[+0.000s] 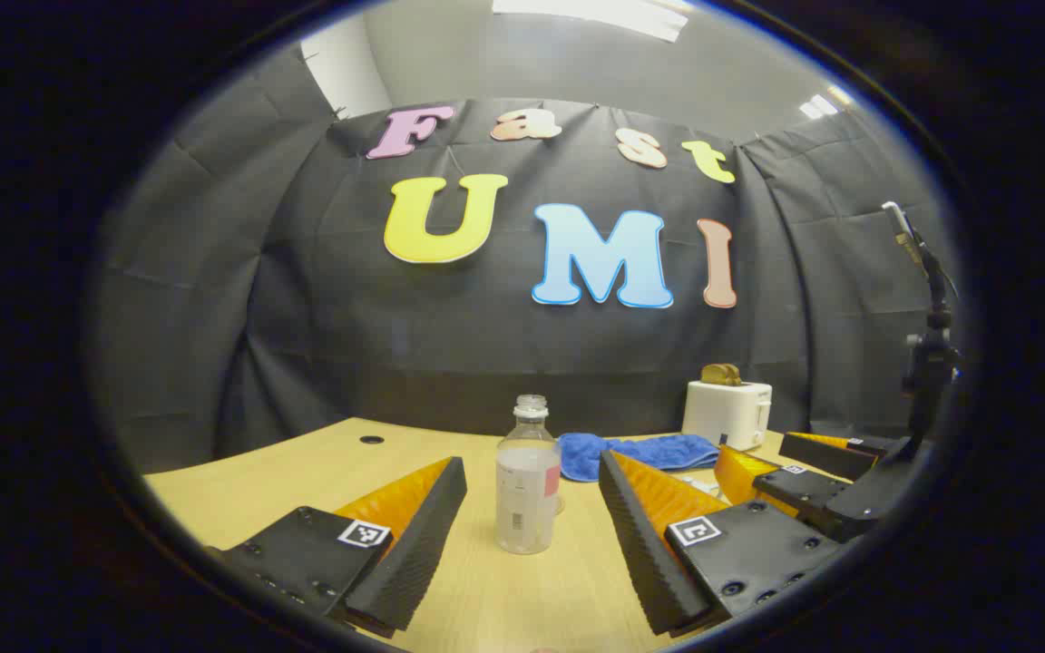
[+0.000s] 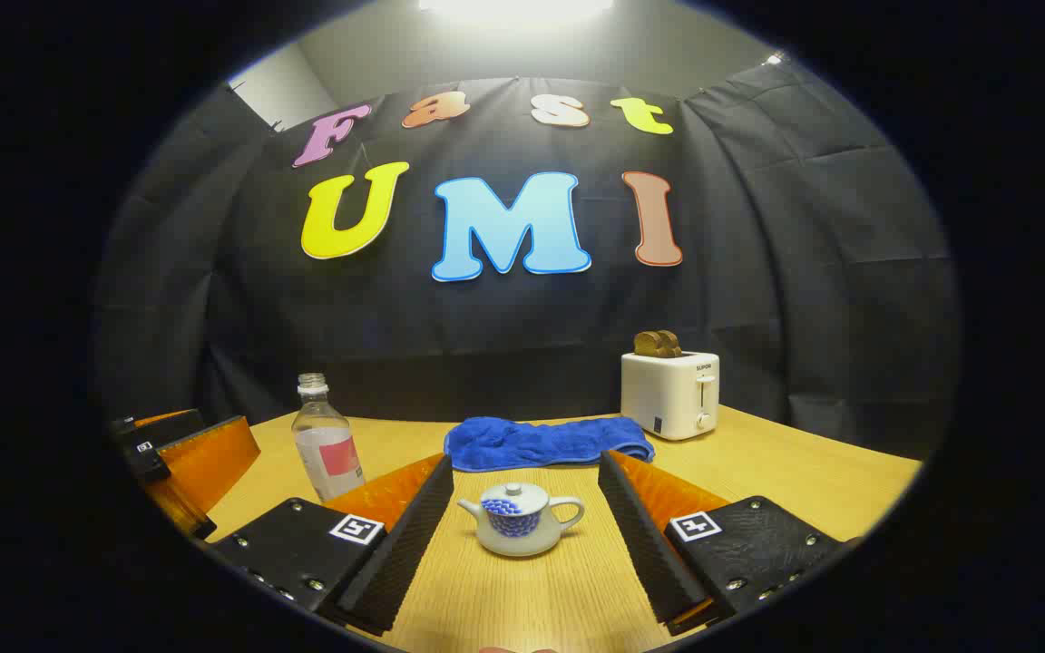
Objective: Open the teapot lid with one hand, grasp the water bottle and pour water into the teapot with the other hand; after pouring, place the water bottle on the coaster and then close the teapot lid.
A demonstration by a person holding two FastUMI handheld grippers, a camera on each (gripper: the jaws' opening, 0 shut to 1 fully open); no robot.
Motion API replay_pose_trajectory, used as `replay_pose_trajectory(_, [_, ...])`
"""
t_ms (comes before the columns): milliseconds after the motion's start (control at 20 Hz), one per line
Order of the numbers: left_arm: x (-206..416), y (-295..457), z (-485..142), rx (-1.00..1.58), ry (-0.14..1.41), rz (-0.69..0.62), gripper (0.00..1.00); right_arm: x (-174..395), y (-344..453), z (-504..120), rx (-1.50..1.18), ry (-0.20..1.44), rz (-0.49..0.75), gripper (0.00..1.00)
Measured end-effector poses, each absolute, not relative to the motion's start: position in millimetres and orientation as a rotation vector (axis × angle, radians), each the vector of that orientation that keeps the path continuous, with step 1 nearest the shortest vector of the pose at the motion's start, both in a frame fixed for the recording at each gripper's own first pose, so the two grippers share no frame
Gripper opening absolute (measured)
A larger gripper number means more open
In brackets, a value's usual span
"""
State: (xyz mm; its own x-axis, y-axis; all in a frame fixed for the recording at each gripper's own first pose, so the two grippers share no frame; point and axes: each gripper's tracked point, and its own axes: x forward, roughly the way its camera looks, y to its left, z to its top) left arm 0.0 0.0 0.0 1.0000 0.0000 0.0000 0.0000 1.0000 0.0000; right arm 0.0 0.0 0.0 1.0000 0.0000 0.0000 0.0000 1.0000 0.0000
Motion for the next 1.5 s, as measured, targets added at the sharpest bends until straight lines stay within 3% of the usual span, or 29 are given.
replay_pose_trajectory(950, [7, 21, -28, -0.011, 0.068, 0.027, 1.0, 21, 20, -13, -0.02, 0.096, 0.043, 0.96])
replay_pose_trajectory(1250, [14, 28, -28, -0.014, 0.065, 0.03, 1.0, 55, 14, -32, 0.008, 0.184, 0.05, 0.83])
replay_pose_trajectory(1300, [16, 29, -28, -0.012, 0.067, 0.03, 1.0, 60, 13, -37, 0.006, 0.199, 0.048, 0.72])
replay_pose_trajectory(1450, [23, 29, -30, -0.016, 0.07, 0.024, 1.0, 68, 9, -42, -0.026, 0.229, 0.031, 0.72])
replay_pose_trajectory(1500, [26, 29, -30, -0.02, 0.073, 0.021, 1.0, 78, 8, -49, -0.037, 0.235, 0.036, 0.61])
